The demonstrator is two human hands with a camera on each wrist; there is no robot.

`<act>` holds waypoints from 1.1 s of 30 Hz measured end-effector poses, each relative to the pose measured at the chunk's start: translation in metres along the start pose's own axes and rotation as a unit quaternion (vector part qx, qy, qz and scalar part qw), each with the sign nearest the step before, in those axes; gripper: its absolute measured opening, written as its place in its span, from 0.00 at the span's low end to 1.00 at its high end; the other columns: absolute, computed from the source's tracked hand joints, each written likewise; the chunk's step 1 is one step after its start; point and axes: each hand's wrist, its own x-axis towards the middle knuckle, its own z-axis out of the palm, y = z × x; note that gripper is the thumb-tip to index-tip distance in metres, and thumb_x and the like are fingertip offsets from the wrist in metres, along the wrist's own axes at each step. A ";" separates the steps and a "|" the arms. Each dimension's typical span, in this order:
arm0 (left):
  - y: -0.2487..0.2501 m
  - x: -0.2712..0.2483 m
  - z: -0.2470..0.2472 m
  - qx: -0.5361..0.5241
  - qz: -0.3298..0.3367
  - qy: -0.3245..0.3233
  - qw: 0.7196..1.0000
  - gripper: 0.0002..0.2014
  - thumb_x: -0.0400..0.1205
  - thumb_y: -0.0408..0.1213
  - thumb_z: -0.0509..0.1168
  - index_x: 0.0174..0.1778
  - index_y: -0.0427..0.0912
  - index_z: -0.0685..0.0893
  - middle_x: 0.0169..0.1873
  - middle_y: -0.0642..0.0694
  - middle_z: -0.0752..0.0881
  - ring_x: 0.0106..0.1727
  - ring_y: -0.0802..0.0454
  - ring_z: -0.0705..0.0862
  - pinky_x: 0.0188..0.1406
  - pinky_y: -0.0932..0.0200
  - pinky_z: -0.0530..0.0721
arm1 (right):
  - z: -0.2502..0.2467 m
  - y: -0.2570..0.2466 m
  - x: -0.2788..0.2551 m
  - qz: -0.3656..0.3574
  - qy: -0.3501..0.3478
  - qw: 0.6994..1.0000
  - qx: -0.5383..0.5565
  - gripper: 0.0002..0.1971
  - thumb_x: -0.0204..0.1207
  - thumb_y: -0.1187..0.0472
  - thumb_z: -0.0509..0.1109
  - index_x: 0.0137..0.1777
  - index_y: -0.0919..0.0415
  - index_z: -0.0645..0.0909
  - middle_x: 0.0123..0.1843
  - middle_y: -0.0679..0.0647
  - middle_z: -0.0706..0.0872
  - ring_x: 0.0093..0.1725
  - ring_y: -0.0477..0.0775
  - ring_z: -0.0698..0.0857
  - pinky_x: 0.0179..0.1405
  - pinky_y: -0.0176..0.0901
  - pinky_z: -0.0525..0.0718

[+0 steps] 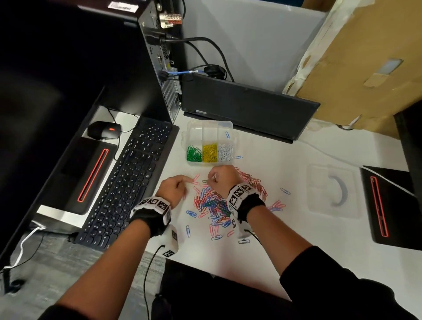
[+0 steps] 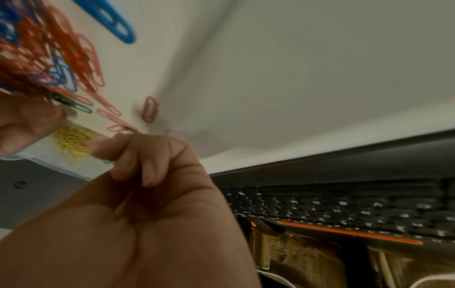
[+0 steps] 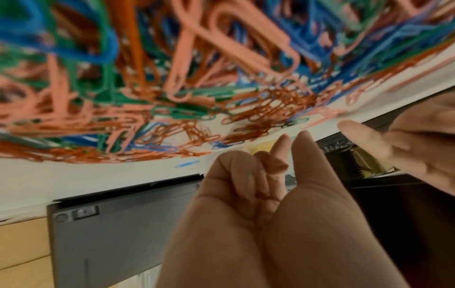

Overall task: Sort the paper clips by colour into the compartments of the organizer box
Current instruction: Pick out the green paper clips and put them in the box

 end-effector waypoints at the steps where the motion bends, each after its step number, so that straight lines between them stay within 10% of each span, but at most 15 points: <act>1: -0.003 0.000 0.000 -0.009 -0.001 0.000 1.000 0.18 0.84 0.33 0.54 0.46 0.55 0.88 0.24 0.46 0.86 0.29 0.42 0.81 0.35 0.51 0.83 | 0.003 -0.001 0.002 0.005 -0.003 1.000 -0.007 0.04 0.75 0.61 0.77 0.46 0.61 0.89 0.38 0.49 0.87 0.33 0.42 0.80 0.38 0.32 0.78; 4: -0.001 -0.006 0.003 -0.021 0.006 0.004 1.000 0.20 0.83 0.30 0.53 0.43 0.55 0.89 0.28 0.45 0.87 0.35 0.37 0.83 0.42 0.50 0.83 | 0.006 0.000 0.004 0.008 -0.023 0.999 -0.025 0.04 0.76 0.62 0.75 0.45 0.63 0.90 0.43 0.55 0.91 0.40 0.50 0.85 0.44 0.40 0.85; 8: 0.002 -0.016 0.013 -0.023 0.037 -0.009 0.999 0.16 0.83 0.32 0.58 0.43 0.51 0.90 0.45 0.55 0.90 0.39 0.63 0.82 0.49 0.67 0.78 | 0.002 0.008 0.003 0.016 -0.019 1.000 0.018 0.06 0.76 0.62 0.75 0.43 0.65 0.88 0.35 0.49 0.86 0.34 0.46 0.81 0.40 0.37 0.80; 12: -0.001 -0.027 0.028 0.052 0.126 -0.040 0.990 0.05 0.74 0.43 0.76 0.44 0.52 0.89 0.27 0.54 0.81 0.26 0.61 0.74 0.31 0.69 0.73 | -0.013 0.020 -0.007 0.072 -0.035 0.987 0.139 0.08 0.78 0.55 0.74 0.49 0.59 0.89 0.42 0.49 0.89 0.40 0.45 0.84 0.42 0.33 0.79; 16: 0.007 -0.029 0.035 0.113 0.158 -0.023 0.981 0.05 0.72 0.43 0.77 0.42 0.52 0.89 0.21 0.59 0.73 0.23 0.62 0.72 0.27 0.70 0.67 | -0.024 0.031 -0.028 0.160 -0.062 0.914 0.367 0.06 0.76 0.62 0.76 0.49 0.64 0.88 0.45 0.63 0.91 0.40 0.53 0.85 0.45 0.45 0.85; 24: 0.006 -0.023 0.045 0.075 0.152 -0.004 0.985 0.04 0.75 0.41 0.76 0.35 0.47 0.89 0.19 0.55 0.71 0.23 0.59 0.69 0.28 0.70 0.69 | -0.036 0.040 -0.050 0.222 -0.126 0.805 0.536 0.15 0.80 0.73 0.66 0.65 0.67 0.84 0.38 0.56 0.84 0.37 0.50 0.81 0.36 0.39 0.83; 29: 0.006 -0.023 0.047 -0.004 0.093 -0.005 0.996 0.07 0.79 0.41 0.72 0.37 0.45 0.89 0.23 0.48 0.77 0.27 0.54 0.71 0.33 0.64 0.75 | -0.040 0.038 -0.061 0.227 -0.160 0.731 0.623 0.10 0.80 0.72 0.61 0.52 0.69 0.84 0.38 0.56 0.82 0.37 0.52 0.82 0.36 0.39 0.85; 31: 0.006 -0.023 0.046 -0.012 0.072 -0.015 0.997 0.08 0.83 0.42 0.66 0.40 0.48 0.89 0.24 0.49 0.79 0.26 0.54 0.73 0.31 0.63 0.76 | -0.041 0.037 -0.064 0.221 -0.150 0.737 0.621 0.09 0.80 0.72 0.59 0.46 0.67 0.82 0.40 0.58 0.82 0.37 0.53 0.83 0.35 0.39 0.86; 33: 0.009 -0.025 0.046 -0.040 0.044 -0.020 0.998 0.12 0.86 0.37 0.59 0.42 0.49 0.87 0.26 0.49 0.81 0.26 0.55 0.75 0.26 0.65 0.75 | -0.039 0.036 -0.063 0.195 -0.142 0.812 0.531 0.08 0.80 0.72 0.63 0.46 0.67 0.84 0.41 0.59 0.85 0.37 0.53 0.86 0.37 0.40 0.88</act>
